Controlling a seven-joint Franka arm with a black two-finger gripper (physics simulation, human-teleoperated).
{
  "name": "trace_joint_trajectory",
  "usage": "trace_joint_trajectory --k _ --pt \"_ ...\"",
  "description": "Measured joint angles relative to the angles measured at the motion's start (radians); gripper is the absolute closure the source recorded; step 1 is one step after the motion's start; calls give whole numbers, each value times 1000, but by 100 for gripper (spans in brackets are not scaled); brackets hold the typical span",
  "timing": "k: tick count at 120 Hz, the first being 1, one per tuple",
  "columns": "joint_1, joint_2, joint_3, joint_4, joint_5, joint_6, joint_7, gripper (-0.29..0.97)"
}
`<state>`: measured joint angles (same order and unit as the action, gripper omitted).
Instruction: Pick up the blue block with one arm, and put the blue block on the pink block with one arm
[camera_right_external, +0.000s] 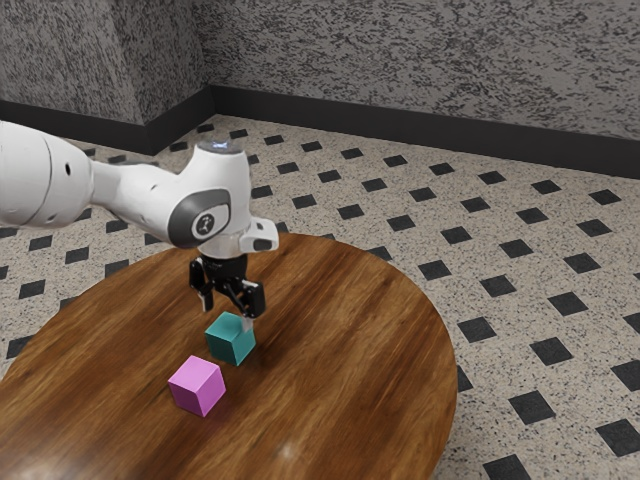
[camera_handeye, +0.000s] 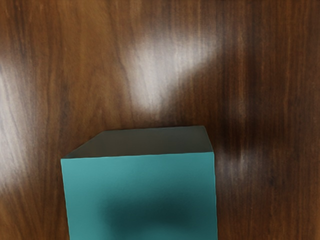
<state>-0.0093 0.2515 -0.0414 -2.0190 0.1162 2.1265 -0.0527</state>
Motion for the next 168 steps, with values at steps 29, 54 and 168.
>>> trace_joint_trajectory --k 29,54,168 --pt "3 48 13 15 -3 20 6 0" --pt "3 84 17 15 -4 29 10 0" --pt "19 26 12 -21 -66 45 -52 29"
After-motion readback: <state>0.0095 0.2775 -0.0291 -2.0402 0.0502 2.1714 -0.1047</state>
